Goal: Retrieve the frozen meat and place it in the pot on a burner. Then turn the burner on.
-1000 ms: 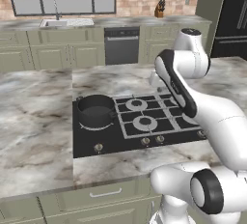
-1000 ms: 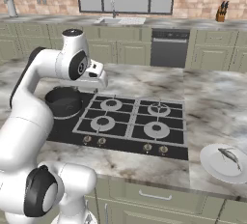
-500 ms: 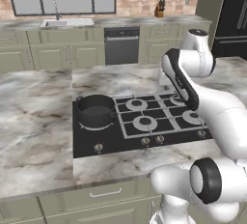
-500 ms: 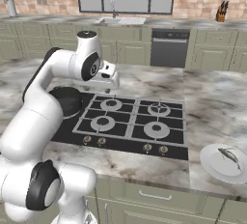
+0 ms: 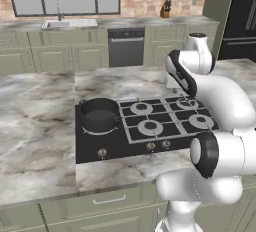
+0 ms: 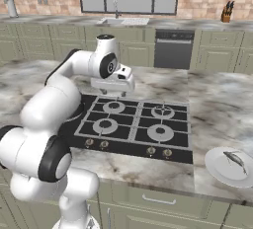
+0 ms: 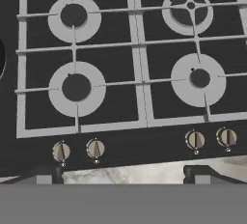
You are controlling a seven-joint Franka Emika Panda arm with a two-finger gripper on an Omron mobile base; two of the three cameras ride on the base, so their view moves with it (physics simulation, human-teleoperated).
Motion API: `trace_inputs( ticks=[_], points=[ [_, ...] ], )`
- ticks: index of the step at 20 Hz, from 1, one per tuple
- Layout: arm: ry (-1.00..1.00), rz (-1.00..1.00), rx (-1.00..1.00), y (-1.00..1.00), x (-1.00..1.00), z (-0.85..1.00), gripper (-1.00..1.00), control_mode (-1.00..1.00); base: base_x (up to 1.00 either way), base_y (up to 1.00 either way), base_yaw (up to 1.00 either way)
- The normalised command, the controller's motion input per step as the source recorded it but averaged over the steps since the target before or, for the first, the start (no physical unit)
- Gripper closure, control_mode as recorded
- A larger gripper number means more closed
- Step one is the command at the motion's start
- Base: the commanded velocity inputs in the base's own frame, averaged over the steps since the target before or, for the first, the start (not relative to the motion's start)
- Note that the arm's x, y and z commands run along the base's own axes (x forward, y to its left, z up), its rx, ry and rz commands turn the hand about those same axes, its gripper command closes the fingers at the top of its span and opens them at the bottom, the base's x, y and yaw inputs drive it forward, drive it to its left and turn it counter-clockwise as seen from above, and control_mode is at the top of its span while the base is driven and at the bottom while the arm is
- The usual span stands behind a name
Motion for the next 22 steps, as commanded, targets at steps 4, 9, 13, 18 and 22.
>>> trace_inputs(
  ticks=[4, 9, 13, 18, 22],
  points=[
    [0.18, -0.06, -0.08, -0.27, 0.39, -0.28, -1.00, -1.00, 0.00, 0.00, 0.00],
    [0.15, -0.05, -0.02, -0.35, 0.35, -0.31, -1.00, -1.00, 0.00, 0.00, 0.00],
    [0.14, -0.02, 0.00, -0.38, 0.22, -0.11, -1.00, -1.00, 0.00, 0.00, 0.00],
    [0.13, 0.00, 0.00, -0.45, 0.21, -0.08, -1.00, -1.00, 0.00, 0.00, 0.00],
    [0.10, 0.00, 0.00, -0.44, 0.18, -0.20, -1.00, -1.00, 0.00, 0.00, 0.00]
  ],
)
